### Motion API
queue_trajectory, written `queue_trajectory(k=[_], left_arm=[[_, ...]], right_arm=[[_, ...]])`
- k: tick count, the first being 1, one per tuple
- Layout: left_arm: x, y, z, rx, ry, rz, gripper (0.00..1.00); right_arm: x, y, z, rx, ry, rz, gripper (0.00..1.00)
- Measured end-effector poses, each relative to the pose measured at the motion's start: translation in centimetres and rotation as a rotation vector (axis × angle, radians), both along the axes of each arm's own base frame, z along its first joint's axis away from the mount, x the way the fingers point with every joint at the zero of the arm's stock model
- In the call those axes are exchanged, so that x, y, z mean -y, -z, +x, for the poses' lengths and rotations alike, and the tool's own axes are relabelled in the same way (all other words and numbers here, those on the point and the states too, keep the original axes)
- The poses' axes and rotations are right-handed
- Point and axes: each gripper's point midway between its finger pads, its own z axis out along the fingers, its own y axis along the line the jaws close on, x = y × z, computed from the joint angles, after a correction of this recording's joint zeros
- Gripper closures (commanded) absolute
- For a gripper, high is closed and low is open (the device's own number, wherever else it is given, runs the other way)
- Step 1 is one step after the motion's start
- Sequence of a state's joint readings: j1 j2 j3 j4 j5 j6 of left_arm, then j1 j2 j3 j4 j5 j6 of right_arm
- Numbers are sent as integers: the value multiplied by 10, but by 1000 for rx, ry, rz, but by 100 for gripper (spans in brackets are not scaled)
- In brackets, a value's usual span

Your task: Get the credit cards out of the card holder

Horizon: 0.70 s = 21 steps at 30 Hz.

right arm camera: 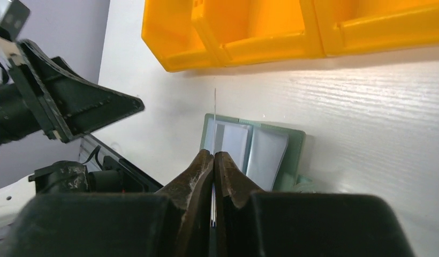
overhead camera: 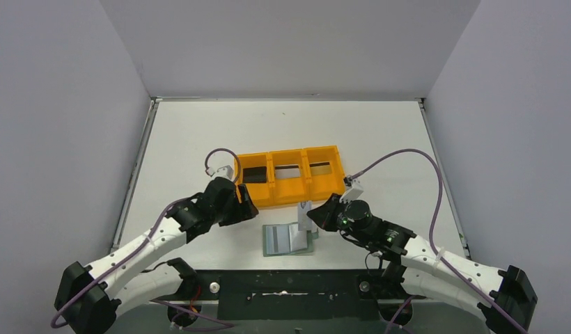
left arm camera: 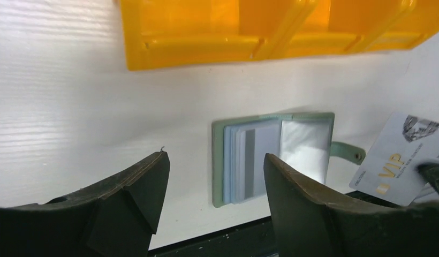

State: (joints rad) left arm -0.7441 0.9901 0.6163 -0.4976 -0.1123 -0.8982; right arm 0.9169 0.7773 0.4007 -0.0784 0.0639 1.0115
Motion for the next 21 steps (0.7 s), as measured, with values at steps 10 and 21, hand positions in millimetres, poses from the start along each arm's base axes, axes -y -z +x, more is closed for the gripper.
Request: queue_trajectory(k=[10, 21], left_arm=[[-60, -59, 34, 189, -163, 42, 15], [-99, -98, 28, 419, -212, 102, 11]], right_arm=[[-1, -25, 17, 208, -66, -163, 100], [-5, -59, 67, 562, -157, -630, 100]])
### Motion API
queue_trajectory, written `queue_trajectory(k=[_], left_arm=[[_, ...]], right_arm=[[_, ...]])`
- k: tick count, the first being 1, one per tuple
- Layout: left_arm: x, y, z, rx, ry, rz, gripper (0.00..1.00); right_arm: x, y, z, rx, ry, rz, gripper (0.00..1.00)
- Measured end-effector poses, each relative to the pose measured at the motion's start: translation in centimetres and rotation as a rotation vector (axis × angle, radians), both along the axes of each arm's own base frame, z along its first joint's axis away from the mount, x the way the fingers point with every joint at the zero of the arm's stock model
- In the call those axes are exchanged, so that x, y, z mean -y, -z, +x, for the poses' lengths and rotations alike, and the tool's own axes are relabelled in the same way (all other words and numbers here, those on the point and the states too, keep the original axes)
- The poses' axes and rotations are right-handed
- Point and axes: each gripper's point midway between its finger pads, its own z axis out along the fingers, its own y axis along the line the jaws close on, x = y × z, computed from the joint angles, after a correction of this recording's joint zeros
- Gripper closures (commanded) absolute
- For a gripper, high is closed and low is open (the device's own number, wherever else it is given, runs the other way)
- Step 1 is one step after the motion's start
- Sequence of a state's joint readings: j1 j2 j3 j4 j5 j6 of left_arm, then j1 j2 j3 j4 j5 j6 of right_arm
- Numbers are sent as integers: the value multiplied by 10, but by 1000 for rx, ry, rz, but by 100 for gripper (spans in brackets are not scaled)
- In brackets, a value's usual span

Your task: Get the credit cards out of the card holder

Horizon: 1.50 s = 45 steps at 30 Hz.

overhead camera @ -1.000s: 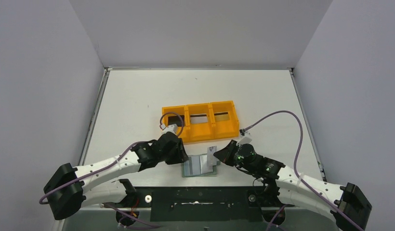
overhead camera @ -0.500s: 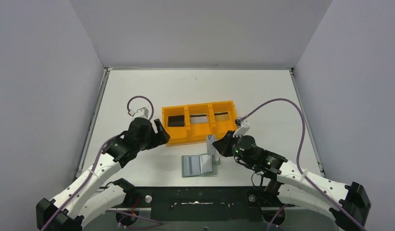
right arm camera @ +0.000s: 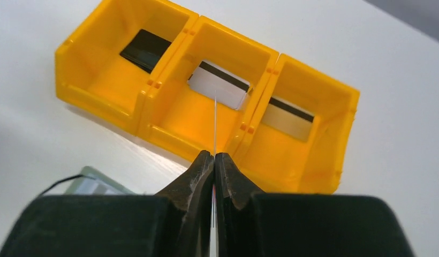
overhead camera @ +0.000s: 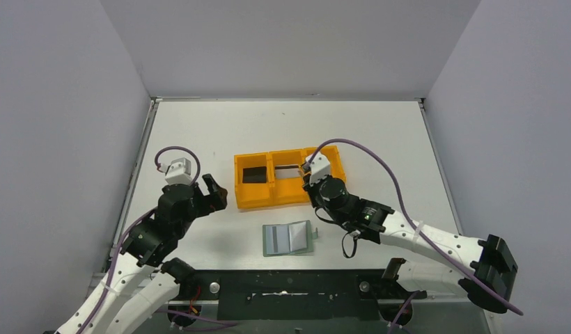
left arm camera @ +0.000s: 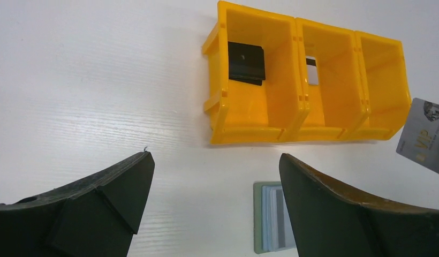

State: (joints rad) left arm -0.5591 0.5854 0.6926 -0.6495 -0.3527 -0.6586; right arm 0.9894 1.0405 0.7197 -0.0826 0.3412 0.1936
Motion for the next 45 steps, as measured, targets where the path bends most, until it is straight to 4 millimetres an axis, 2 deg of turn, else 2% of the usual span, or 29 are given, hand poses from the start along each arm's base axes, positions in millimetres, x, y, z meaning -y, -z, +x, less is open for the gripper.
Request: queue_trajectory(k=[7, 12, 19, 26, 38, 45], left_arm=[[-2, 6, 2, -9, 8, 44, 10], [-2, 11, 3, -30, 7, 58, 10], [-7, 7, 4, -16, -10, 49, 10], [-9, 6, 3, -9, -16, 45, 9], [-12, 10, 6, -23, -31, 51, 9], [-14, 10, 7, -27, -41, 52, 9]], right_arm=[[-11, 8, 33, 110, -160, -310, 100], [-27, 9, 48, 158, -331, -405, 100], [-48, 8, 64, 220, -510, -465, 100], [-50, 38, 81, 200, -606, -557, 100], [-66, 78, 110, 193, -705, -712, 100], [-62, 109, 120, 159, -721, -782, 98]])
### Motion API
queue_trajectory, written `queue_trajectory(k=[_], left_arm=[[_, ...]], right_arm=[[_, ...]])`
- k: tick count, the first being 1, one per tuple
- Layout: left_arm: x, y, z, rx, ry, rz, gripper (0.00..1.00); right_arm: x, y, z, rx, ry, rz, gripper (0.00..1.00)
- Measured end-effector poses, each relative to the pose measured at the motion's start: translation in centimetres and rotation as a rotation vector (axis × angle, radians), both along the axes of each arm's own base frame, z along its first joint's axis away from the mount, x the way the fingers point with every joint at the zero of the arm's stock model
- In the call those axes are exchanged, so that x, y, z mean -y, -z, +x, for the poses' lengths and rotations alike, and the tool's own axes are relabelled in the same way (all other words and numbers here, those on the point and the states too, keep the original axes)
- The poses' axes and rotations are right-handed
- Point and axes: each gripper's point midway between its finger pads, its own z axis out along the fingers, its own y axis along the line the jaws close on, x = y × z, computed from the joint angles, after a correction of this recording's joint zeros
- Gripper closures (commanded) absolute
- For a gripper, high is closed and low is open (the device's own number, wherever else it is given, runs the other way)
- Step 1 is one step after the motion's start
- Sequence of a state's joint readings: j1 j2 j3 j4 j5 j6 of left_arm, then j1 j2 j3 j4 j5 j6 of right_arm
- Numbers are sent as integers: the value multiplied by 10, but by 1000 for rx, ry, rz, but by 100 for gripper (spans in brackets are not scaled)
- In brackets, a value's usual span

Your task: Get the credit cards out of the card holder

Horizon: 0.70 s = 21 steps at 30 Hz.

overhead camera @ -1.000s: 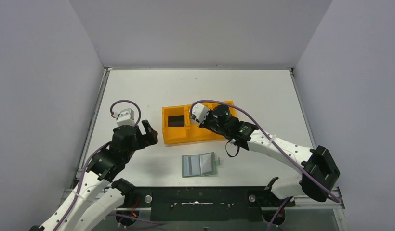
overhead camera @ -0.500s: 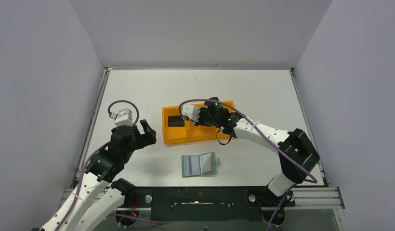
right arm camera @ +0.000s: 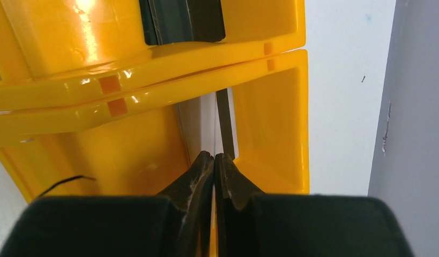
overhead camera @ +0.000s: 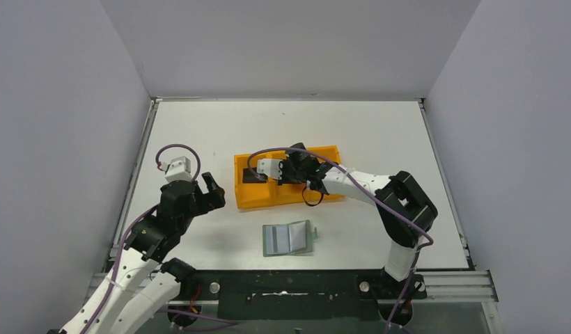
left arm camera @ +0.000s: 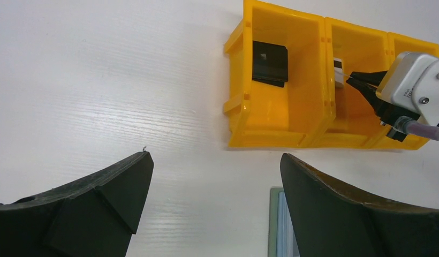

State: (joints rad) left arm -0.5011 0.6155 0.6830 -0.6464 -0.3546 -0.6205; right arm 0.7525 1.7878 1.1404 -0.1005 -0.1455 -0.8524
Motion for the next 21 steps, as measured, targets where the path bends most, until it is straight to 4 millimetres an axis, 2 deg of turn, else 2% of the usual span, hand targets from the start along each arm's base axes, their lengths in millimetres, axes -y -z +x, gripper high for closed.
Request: queue_trajectory(k=[12, 21], left_arm=[[0, 2, 1, -9, -3, 3, 9], [0, 2, 1, -10, -3, 3, 8]], right_arm=[[-1, 18, 21, 44, 19, -18, 94], [-2, 28, 28, 42, 26, -29, 80]])
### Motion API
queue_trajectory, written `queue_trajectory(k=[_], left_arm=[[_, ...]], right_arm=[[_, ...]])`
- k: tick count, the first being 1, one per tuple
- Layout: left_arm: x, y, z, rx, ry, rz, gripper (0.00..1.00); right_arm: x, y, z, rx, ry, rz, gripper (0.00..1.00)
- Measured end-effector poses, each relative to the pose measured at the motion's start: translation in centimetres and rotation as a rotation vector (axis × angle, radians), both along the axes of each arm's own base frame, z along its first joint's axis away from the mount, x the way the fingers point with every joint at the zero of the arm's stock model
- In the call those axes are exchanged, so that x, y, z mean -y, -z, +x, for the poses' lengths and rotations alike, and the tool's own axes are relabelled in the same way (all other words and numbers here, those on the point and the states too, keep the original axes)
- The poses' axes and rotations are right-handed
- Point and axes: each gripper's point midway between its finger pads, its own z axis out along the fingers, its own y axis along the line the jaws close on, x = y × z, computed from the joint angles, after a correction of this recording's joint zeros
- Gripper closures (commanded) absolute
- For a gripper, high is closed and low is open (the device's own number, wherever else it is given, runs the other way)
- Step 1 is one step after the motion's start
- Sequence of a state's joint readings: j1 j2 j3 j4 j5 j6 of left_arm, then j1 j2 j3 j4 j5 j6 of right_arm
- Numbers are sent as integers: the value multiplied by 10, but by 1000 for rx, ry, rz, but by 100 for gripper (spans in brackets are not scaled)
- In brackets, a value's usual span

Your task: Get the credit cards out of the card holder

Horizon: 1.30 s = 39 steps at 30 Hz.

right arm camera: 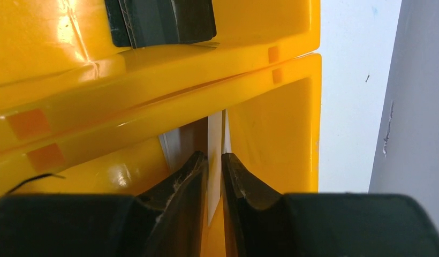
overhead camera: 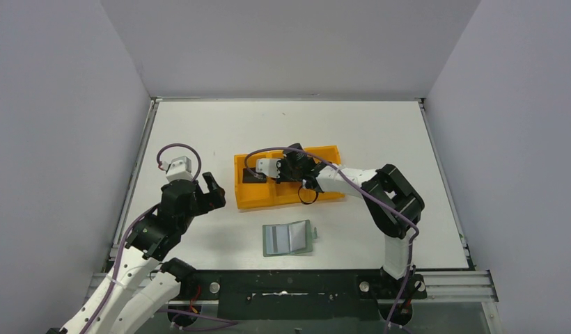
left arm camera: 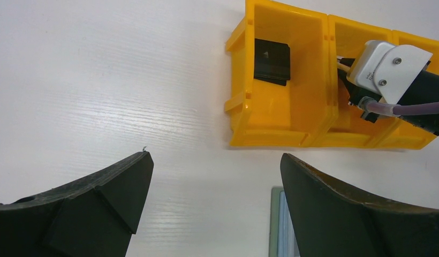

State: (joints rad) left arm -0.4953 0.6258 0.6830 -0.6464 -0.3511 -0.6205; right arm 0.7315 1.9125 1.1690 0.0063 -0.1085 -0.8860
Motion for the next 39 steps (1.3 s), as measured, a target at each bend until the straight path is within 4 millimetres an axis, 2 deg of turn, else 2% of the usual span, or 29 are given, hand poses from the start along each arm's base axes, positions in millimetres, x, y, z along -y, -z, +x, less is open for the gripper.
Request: queue_trajectory(k=[5, 13, 16, 19, 23, 27, 29, 32, 35, 37, 39], left_arm=[[0, 2, 0, -6, 0, 3, 8], [1, 4, 1, -19, 4, 7, 8], [2, 4, 1, -19, 6, 6, 8], [2, 4, 1, -19, 6, 5, 8], [2, 4, 1, -19, 7, 5, 8], [2, 4, 0, -18, 7, 5, 8], [2, 4, 0, -19, 8, 4, 8], [2, 4, 0, -20, 7, 4, 8], [2, 5, 1, -24, 6, 6, 8], [2, 6, 1, -26, 6, 7, 8], [2, 6, 1, -26, 4, 7, 8]], right_arm=[[1, 3, -3, -28, -3, 10, 68], [1, -2, -9, -75, 3, 43, 65], [1, -14, -12, -83, 11, 74, 64], [-1, -37, -15, -80, 36, 138, 60], [-5, -93, -23, -98, 136, 338, 52], [-9, -153, -47, -183, 309, 636, 51], [-15, -166, -68, -273, 397, 755, 53], [-32, -160, -101, -419, 520, 838, 54], [-42, -127, -143, -531, 665, 823, 53], [-42, -100, -175, -572, 762, 779, 53], [-41, -82, -200, -587, 845, 748, 53]])
